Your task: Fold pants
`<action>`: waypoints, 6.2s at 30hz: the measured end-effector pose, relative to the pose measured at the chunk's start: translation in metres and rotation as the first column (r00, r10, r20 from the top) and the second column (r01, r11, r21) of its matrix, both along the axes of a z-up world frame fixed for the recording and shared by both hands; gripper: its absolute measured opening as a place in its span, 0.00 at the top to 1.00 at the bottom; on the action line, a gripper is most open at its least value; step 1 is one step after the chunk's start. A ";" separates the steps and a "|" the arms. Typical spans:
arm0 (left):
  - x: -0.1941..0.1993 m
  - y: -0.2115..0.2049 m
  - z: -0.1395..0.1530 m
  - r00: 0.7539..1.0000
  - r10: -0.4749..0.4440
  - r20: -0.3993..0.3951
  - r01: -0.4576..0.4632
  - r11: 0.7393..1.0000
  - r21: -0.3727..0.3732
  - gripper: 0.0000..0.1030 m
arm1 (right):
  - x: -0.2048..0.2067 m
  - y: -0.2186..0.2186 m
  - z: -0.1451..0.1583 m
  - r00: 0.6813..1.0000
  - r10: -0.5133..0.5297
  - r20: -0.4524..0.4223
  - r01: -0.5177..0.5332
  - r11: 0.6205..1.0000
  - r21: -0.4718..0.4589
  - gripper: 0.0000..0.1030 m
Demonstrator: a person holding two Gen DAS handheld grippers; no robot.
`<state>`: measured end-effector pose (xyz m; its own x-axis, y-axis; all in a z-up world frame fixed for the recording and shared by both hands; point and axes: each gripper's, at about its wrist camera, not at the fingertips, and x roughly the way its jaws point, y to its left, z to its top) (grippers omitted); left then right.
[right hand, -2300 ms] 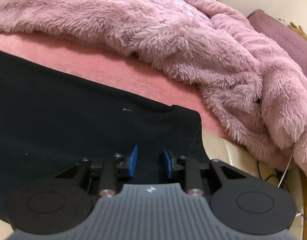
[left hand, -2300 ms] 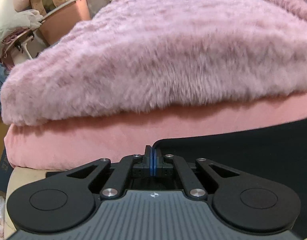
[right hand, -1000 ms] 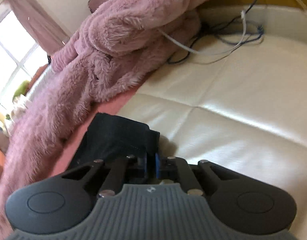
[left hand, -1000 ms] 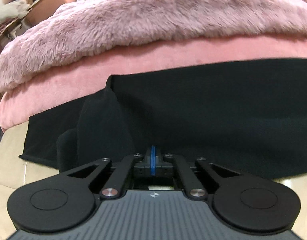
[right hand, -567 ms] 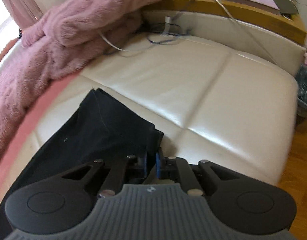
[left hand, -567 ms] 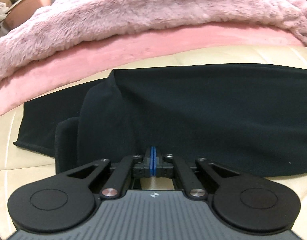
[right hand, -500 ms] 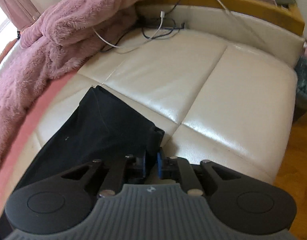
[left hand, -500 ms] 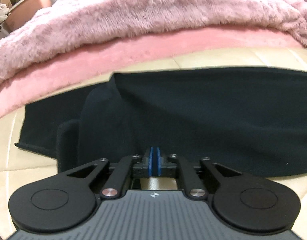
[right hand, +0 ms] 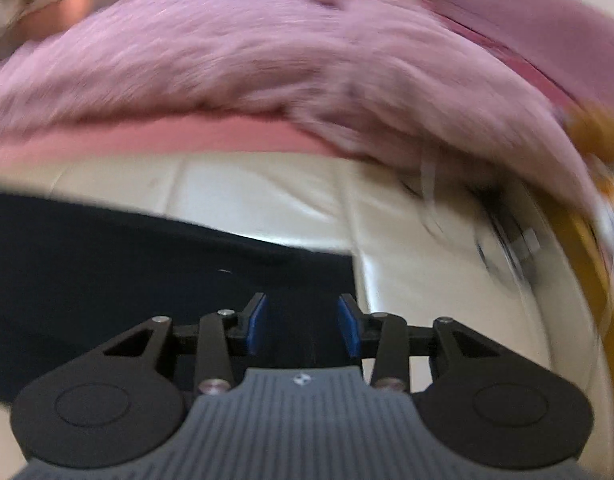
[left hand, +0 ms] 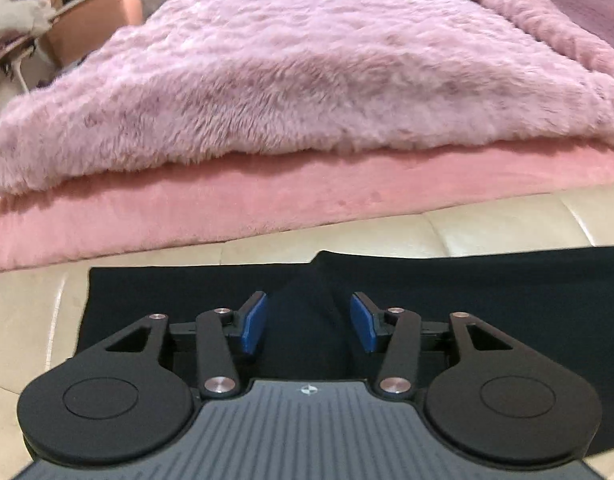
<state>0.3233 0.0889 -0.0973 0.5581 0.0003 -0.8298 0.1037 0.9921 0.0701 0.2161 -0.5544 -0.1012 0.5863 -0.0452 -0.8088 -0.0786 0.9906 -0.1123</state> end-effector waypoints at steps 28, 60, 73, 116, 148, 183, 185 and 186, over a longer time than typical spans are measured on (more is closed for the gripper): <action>-0.005 0.018 0.015 0.985 0.050 0.167 -0.045 0.998 -0.033 0.99 | 0.052 0.027 0.000 0.890 0.432 -0.147 -0.456 0.846 -0.276 1.00; -0.108 0.021 0.009 0.984 0.139 0.114 -0.124 0.984 -0.124 0.51 | 0.037 0.169 -0.018 0.988 0.140 0.058 -0.145 0.983 0.111 0.65; -0.157 -0.004 -0.041 0.996 0.073 0.057 -0.076 0.996 0.039 0.45 | 0.024 0.336 -0.050 0.989 0.148 0.002 -0.145 0.970 0.193 0.65; 0.020 0.193 0.000 0.951 0.294 0.094 -0.284 0.953 -0.106 0.61 | 0.043 0.347 -0.059 0.971 0.213 -0.111 -0.195 0.969 0.154 0.60; -0.036 0.225 -0.013 0.855 0.519 -0.002 -0.494 0.811 -0.315 1.00 | 0.053 0.347 -0.062 0.977 0.178 -0.113 -0.158 0.973 0.169 0.64; -0.101 0.180 -0.029 0.716 0.698 0.021 -0.668 0.694 -0.268 0.97 | 0.019 0.288 -0.048 0.987 0.109 -0.117 -0.097 0.990 0.097 0.59; -0.115 0.184 -0.025 0.702 0.712 0.018 -0.684 0.681 -0.261 0.97 | 0.013 0.285 -0.045 0.986 0.114 -0.121 -0.100 0.989 0.113 0.59; -0.126 0.186 -0.022 0.693 0.721 0.019 -0.695 0.675 -0.247 0.97 | 0.009 0.283 -0.044 0.985 0.118 -0.122 -0.104 0.987 0.119 0.59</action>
